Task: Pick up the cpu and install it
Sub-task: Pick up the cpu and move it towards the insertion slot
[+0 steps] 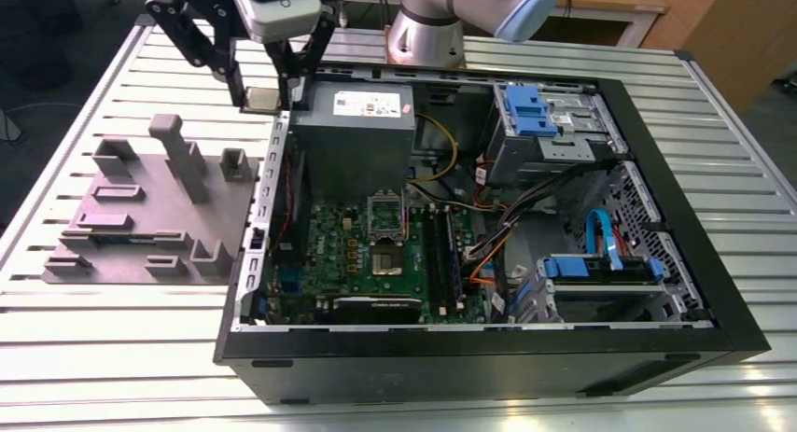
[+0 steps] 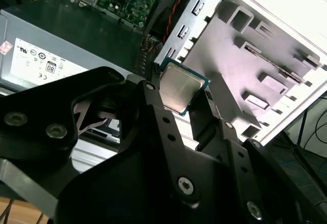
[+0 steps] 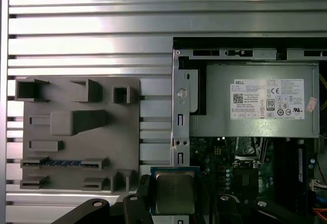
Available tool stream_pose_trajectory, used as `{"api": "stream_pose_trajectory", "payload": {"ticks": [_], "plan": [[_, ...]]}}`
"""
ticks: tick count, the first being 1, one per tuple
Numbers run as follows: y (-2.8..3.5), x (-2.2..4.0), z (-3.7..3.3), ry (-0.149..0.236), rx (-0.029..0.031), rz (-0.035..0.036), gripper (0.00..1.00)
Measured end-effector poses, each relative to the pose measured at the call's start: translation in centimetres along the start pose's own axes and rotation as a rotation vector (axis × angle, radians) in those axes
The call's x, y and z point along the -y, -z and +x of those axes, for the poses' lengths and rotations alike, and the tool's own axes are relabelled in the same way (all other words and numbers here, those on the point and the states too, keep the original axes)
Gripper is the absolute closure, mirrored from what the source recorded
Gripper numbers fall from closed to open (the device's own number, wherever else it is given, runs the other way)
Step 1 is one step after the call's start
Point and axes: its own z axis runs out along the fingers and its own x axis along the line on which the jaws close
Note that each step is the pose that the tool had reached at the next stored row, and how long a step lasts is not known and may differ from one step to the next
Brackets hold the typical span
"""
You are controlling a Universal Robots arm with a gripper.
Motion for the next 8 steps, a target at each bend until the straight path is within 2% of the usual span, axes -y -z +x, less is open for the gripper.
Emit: {"api": "stream_pose_trajectory", "payload": {"ticks": [8], "plan": [[0.00, 0.00, -0.19, 0.000, 0.0000, 0.0000, 0.53]]}}
